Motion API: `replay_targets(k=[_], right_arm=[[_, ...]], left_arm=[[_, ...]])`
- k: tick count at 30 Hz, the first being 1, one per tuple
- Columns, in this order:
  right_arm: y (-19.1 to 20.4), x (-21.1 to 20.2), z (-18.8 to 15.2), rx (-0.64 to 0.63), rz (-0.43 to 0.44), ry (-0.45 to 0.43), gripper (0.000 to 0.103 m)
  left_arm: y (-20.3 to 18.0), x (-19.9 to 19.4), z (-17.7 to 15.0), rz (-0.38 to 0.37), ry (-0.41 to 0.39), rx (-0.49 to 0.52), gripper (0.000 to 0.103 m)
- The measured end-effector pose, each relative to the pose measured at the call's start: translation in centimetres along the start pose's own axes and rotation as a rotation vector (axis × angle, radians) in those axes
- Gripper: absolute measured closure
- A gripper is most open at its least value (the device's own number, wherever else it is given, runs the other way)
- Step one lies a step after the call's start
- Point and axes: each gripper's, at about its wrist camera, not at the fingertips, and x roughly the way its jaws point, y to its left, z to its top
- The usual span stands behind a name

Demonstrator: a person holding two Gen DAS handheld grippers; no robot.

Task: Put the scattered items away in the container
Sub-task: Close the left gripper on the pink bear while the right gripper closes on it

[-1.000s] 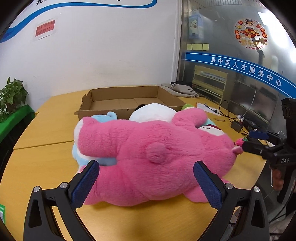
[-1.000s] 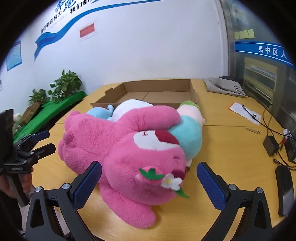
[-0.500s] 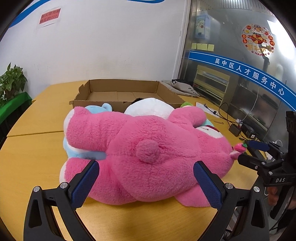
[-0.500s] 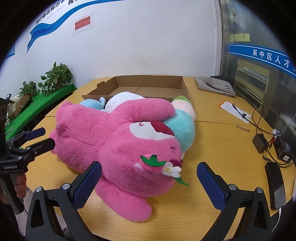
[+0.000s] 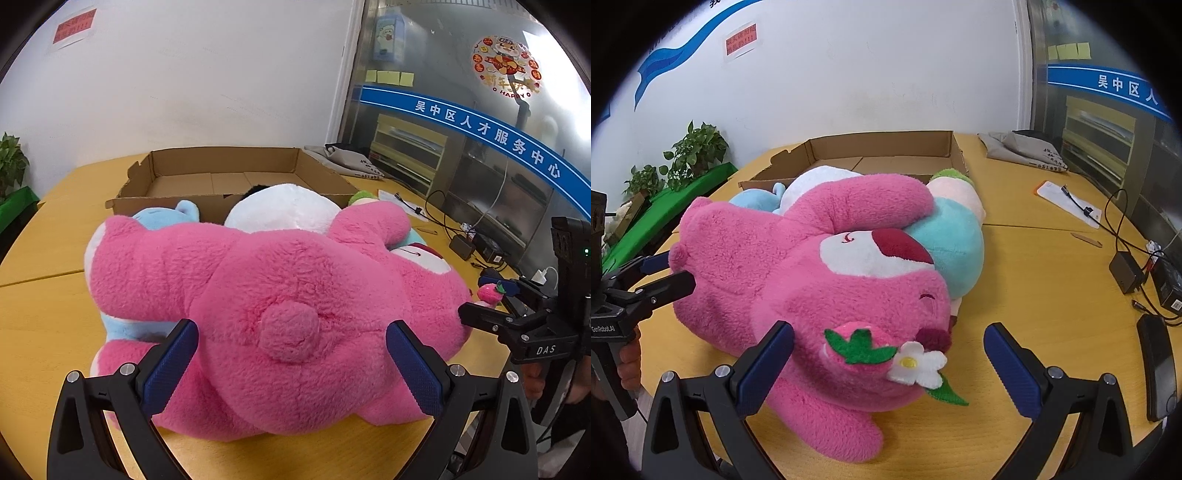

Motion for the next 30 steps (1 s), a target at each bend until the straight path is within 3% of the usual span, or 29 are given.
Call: replay_targets(k=[13,23,30], right_arm=[[-1.0,2.1,0.3,0.05,0.059,0.028,0.001],[-1.6,3.2,0.2,0.066,0.101,0.034,0.001],[-2.2,3.9,-0.6,0.126,0.168,0.061,0.002]], left_arm=[[1.6,1.7,0.1,-0.083,0.03,-0.001,0.0],[2.3,2.4,0.0,-0.089,0.047,0.003,0.0],[2.1,1.9,-0.5,-0.085,0.047,0.008,0.025]])
